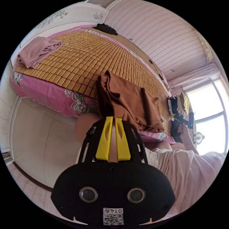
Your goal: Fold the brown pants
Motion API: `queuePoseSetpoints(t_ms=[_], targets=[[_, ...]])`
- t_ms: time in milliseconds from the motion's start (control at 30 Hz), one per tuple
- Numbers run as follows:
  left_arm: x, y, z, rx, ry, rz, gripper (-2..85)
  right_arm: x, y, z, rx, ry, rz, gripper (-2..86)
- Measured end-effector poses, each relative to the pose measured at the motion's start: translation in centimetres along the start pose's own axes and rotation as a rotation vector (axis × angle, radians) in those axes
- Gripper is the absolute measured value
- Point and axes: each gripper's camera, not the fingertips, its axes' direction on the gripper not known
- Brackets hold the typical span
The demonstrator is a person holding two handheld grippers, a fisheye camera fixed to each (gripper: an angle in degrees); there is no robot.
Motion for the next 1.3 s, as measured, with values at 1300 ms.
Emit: queuePoseSetpoints(t_ms=[1300], targets=[[27.6,-6.1,2.8,-0.261,0.345,0.781,-0.3,8.6,-1.4,3.3,0.047,-0.168,0.167,8.4]])
